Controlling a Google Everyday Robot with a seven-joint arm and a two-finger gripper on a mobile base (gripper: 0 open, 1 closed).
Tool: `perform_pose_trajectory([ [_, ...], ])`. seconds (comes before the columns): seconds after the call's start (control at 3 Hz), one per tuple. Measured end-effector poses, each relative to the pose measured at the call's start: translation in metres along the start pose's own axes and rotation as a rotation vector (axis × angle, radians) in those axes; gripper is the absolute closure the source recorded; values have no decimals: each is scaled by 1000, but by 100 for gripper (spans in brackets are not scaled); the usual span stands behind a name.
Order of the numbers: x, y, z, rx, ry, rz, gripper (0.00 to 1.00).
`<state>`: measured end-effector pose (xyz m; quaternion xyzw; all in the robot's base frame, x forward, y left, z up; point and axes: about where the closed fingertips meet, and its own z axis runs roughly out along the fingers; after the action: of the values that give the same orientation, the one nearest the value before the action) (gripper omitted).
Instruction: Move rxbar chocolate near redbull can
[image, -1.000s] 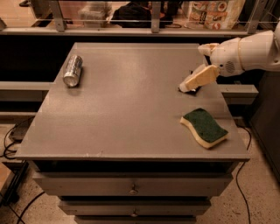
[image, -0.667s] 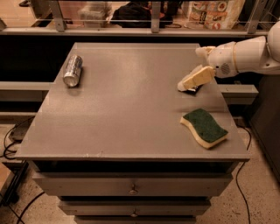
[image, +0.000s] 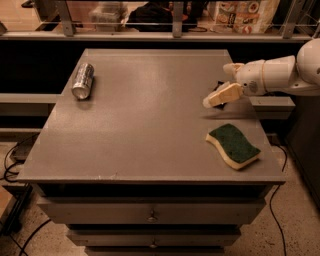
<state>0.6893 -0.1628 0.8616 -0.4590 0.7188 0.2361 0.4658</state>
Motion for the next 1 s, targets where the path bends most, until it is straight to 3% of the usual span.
perform_pose_trajectory([
  [0.33,18,-5,3,-1,17,12,0],
  [0.67,31,-7,0,23,36,31,24],
  [1.0,33,-6,-5,38,34,37,56],
])
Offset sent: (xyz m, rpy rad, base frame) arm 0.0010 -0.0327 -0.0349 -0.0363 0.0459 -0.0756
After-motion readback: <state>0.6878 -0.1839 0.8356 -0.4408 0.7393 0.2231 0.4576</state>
